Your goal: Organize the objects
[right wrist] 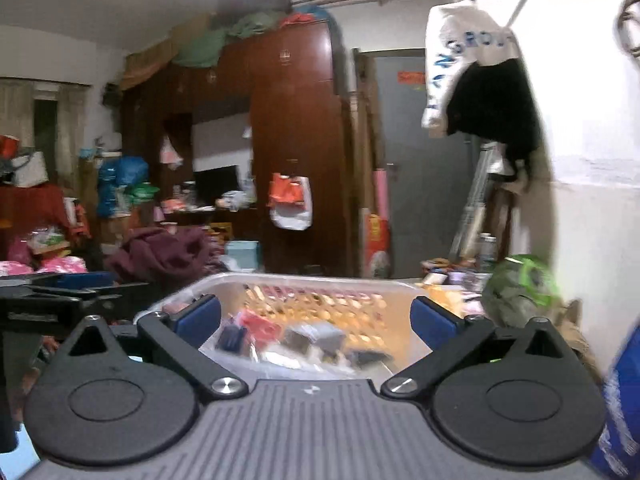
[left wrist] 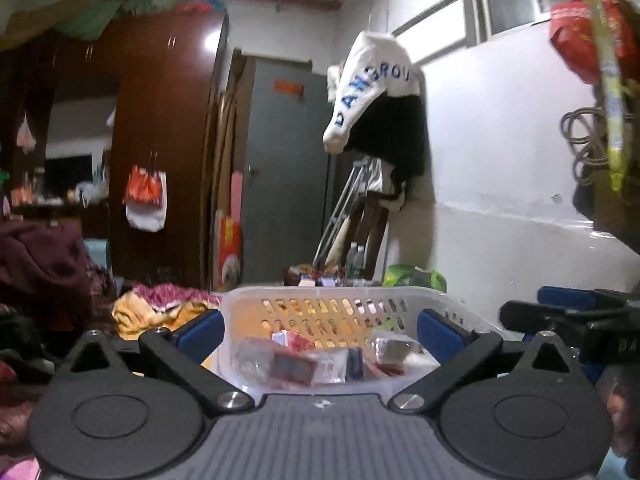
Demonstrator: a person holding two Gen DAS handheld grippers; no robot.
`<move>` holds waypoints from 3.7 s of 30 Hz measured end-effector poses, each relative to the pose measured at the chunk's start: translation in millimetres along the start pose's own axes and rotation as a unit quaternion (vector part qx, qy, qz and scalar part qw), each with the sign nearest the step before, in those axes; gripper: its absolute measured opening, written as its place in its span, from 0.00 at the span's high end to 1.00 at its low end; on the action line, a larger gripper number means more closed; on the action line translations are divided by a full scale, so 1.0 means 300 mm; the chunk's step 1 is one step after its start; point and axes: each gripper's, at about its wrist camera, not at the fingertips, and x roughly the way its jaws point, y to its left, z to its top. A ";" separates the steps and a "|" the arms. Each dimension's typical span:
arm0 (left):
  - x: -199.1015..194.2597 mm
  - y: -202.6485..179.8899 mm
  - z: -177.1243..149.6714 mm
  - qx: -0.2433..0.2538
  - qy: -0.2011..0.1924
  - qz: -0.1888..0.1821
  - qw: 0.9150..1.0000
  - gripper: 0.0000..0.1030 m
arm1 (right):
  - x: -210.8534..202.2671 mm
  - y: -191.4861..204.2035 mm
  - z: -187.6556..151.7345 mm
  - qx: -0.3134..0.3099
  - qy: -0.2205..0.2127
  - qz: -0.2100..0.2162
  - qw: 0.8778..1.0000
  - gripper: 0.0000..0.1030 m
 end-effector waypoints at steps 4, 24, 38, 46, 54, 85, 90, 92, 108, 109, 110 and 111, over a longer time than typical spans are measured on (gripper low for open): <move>-0.081 -0.008 -0.047 -0.018 -0.003 -0.044 0.999 0.00 | -0.074 0.001 -0.072 -0.014 -0.019 -0.005 1.000 0.00; -0.096 -0.106 -0.155 -0.030 -0.007 0.040 0.999 0.00 | -0.068 -0.028 -0.156 0.025 -0.016 -0.003 1.000 0.00; -0.098 -0.140 -0.208 -0.019 0.011 0.046 0.999 0.00 | -0.092 -0.018 -0.185 0.017 -0.015 0.007 1.000 0.00; -0.097 -0.150 -0.233 -0.012 0.015 0.052 0.998 0.00 | -0.091 0.000 -0.197 0.003 -0.007 -0.003 1.000 0.00; -0.109 -0.160 -0.223 -0.009 0.012 0.058 0.998 0.00 | -0.097 -0.031 -0.187 0.020 -0.002 -0.005 1.000 0.00; -0.108 -0.195 -0.230 0.001 0.017 0.059 0.998 0.00 | -0.101 -0.032 -0.199 0.014 0.002 -0.003 1.000 0.00; -0.107 -0.193 -0.231 0.001 0.018 0.059 0.998 0.00 | -0.102 -0.032 -0.200 0.012 0.002 -0.004 1.000 0.00; -0.107 -0.193 -0.230 0.000 0.018 0.059 0.998 0.00 | -0.100 -0.033 -0.198 0.013 0.003 -0.004 1.000 0.00; -0.104 -0.197 -0.226 0.000 0.019 0.061 0.998 0.00 | -0.101 -0.018 -0.191 -0.001 0.007 -0.001 1.000 0.00; -0.103 -0.198 -0.224 0.000 0.019 0.062 0.998 0.00 | -0.102 -0.016 -0.190 -0.002 0.007 -0.001 1.000 0.00; -0.100 -0.199 -0.221 0.001 0.019 0.062 0.998 0.00 | -0.102 -0.015 -0.189 -0.004 0.007 -0.001 1.000 0.00; -0.096 -0.201 -0.216 0.002 0.020 0.063 0.998 0.00 | -0.101 -0.013 -0.185 -0.006 0.007 -0.001 1.000 0.00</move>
